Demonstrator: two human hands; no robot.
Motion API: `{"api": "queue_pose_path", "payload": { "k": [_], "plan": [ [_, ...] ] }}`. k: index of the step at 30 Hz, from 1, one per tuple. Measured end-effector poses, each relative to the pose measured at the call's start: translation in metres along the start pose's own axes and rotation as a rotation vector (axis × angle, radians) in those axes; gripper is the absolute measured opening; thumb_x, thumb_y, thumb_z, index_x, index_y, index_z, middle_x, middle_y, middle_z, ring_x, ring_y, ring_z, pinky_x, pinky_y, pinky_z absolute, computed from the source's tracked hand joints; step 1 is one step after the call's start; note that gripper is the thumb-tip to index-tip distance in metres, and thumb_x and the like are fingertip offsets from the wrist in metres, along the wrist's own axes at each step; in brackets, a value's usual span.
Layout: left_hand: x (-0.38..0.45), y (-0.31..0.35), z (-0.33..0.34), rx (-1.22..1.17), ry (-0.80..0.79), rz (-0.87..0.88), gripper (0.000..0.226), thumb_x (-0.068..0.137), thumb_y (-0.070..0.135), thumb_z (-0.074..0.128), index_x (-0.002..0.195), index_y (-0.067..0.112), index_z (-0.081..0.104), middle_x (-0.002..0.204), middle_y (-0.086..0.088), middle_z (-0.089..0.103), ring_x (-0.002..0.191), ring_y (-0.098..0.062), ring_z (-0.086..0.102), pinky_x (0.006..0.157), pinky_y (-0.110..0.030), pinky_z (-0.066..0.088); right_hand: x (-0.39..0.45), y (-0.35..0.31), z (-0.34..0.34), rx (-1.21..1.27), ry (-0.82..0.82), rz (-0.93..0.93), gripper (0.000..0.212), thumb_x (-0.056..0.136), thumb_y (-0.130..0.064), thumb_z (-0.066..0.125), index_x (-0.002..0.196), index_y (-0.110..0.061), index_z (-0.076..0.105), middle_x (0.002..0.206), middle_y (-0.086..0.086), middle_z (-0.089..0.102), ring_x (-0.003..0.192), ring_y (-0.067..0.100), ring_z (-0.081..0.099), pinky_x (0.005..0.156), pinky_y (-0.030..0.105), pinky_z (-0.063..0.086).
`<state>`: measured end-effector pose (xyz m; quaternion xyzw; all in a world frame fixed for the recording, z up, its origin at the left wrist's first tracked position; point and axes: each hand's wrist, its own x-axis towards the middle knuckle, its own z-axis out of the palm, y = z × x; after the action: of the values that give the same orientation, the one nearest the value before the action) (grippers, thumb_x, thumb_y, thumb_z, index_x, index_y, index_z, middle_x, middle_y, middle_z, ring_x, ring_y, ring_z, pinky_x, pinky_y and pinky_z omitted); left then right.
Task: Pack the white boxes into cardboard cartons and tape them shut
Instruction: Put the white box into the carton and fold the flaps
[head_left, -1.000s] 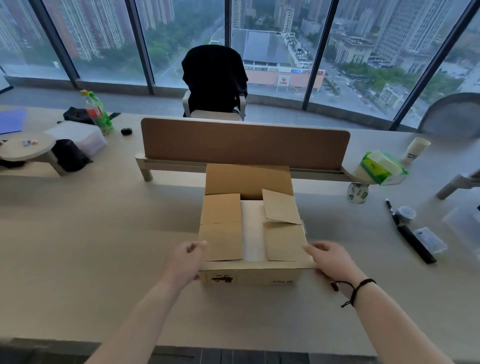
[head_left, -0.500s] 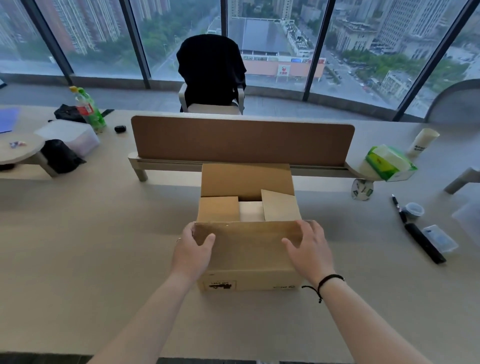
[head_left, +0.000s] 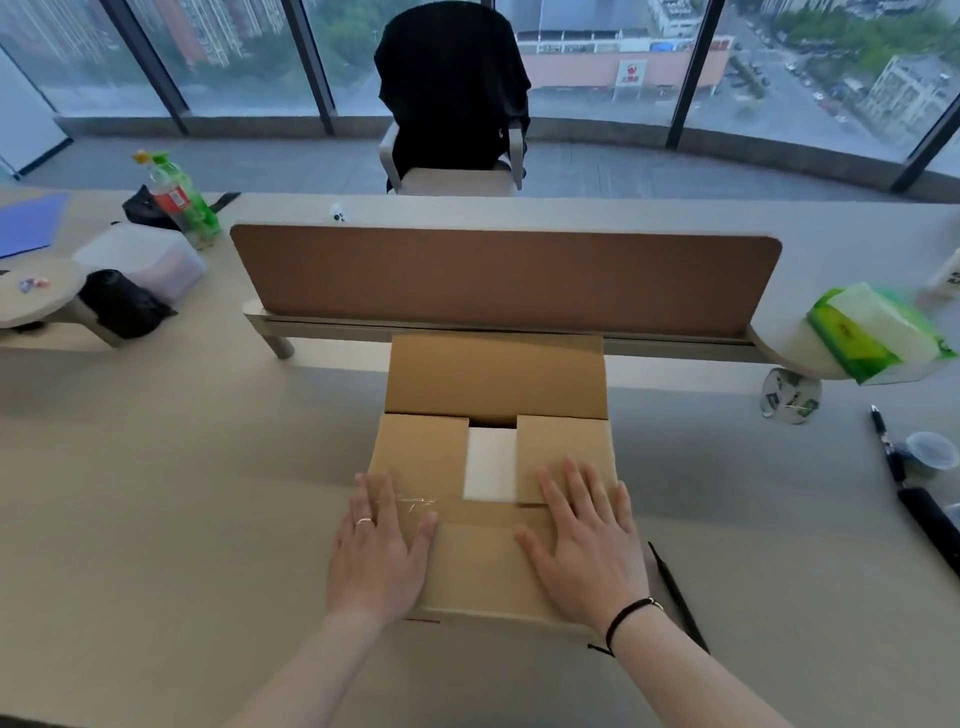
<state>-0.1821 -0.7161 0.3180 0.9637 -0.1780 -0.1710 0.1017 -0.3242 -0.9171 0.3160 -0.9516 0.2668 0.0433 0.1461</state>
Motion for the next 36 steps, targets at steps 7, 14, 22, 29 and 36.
{"api": "queue_pose_path", "payload": {
  "k": [7,14,22,29,36],
  "plan": [
    [0.033,0.010,-0.017,-0.126,-0.060,-0.075,0.091,0.093,0.073,0.033,0.162,0.024,-0.002,0.166,-0.011,0.016,0.153,-0.027,0.015,0.119,-0.045,0.027,0.005,-0.008,0.004,-0.007,0.027,0.036,0.089,0.089,-0.085,0.017,0.159,-0.029,0.027,0.168,0.002,0.011,0.156,0.023,0.005,0.123,0.053,-0.001],
    [0.111,0.043,-0.058,-0.700,-0.068,-0.121,0.090,0.096,0.053,0.059,0.162,0.022,0.007,0.167,0.000,0.021,0.153,-0.020,0.022,0.122,-0.038,0.021,0.004,-0.005,0.008,-0.044,0.087,0.041,0.082,0.089,-0.082,0.035,0.147,-0.026,0.051,0.160,0.005,0.038,0.148,0.026,0.033,0.116,0.054,0.017],
    [0.126,0.053,-0.083,-1.053,0.003,-0.139,0.048,0.104,0.050,0.046,0.139,0.020,0.054,0.129,0.009,0.055,0.129,-0.017,0.048,0.107,-0.034,0.035,0.009,-0.008,0.003,-0.079,0.054,0.088,0.079,0.089,-0.083,0.031,0.140,-0.030,0.058,0.155,0.005,0.045,0.147,0.029,0.036,0.119,0.050,0.010],
    [0.101,0.029,-0.089,-1.227,-0.041,-0.092,0.072,0.099,0.070,0.029,0.136,0.017,0.060,0.136,0.002,0.062,0.132,-0.017,0.053,0.117,-0.040,0.036,0.005,-0.039,-0.028,0.035,0.168,-0.061,0.055,0.087,-0.058,0.052,0.132,-0.026,0.054,0.131,0.005,0.057,0.123,0.028,0.057,0.105,0.039,0.050],
    [0.077,-0.004,-0.076,-0.911,0.014,0.086,0.049,0.096,0.055,0.050,0.077,0.017,0.074,0.106,0.006,0.074,0.098,-0.008,0.066,0.083,-0.025,0.046,0.006,-0.076,-0.070,0.116,0.646,-0.289,0.034,0.090,-0.034,0.067,0.121,-0.019,0.066,0.122,0.005,0.061,0.113,0.025,0.057,0.097,0.037,0.046]
  ]
}}
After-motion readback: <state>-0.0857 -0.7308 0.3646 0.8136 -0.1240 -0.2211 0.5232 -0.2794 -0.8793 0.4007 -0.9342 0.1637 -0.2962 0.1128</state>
